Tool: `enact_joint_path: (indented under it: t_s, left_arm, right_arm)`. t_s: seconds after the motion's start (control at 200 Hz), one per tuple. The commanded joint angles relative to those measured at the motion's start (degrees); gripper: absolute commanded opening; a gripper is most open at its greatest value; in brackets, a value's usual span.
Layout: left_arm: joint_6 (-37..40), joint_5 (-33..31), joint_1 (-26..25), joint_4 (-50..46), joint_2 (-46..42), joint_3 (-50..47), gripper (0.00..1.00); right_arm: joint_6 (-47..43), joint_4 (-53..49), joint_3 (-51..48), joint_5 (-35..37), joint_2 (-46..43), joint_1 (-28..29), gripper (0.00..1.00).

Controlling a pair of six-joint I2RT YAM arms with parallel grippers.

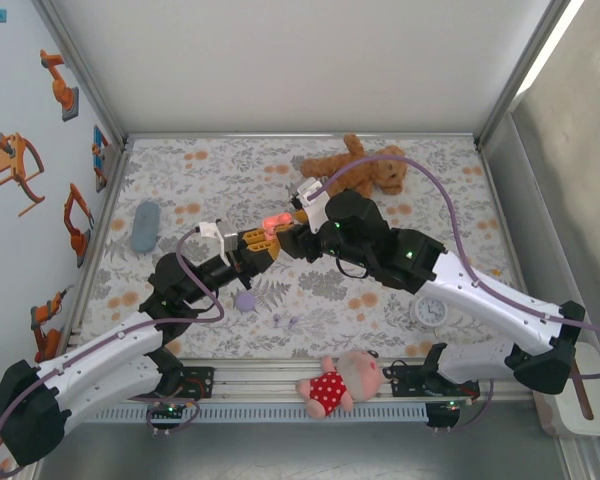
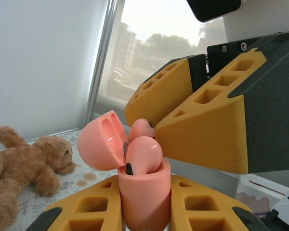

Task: Insert wireless bluetooth earbuds into charging case

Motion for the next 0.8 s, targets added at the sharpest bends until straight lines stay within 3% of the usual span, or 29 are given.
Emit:
enact_joint_path:
  t_s: [0.0,0.26,0.471,0.586,0.681,0.791]
  left_arm:
    - [-0.24,0.59,-0.24,2.93,-0.53,1.05,0.00]
    - [-0.05,1.64,-0.36,3.50,-1.23,0.56,0.00]
    - [0.20,2.19,-0.32,4.47,-2.18,-0.23,0.00]
    - [-0.04,2.12,-0.32,6.29,-2.52,-1.09,0.00]
    - [-0.22,2.27,-0.31,7.38,-2.52,-1.28,0.00]
    - [-0.32,2.84,-0.34,7.67,-2.19,-1.04,0.00]
  right_arm:
    - [1.02,-0.69,3.76,1.00,-2.18,0.27,0.57]
    - [2.00,-3.02,6.48,2.18,-3.82,-0.60,0.76]
    - [7.34,-3.24,5.03,-6.26,-5.62,-6.03,0.82]
    - [9.69,-3.31,3.63,-11.34,-6.35,-8.50,0.79]
    - [9.86,-4.65,2.93,-11.27,-6.40,-8.91,0.77]
    - [10.40,-5.91,2.11,-10.19,-6.13,-9.56,0.67]
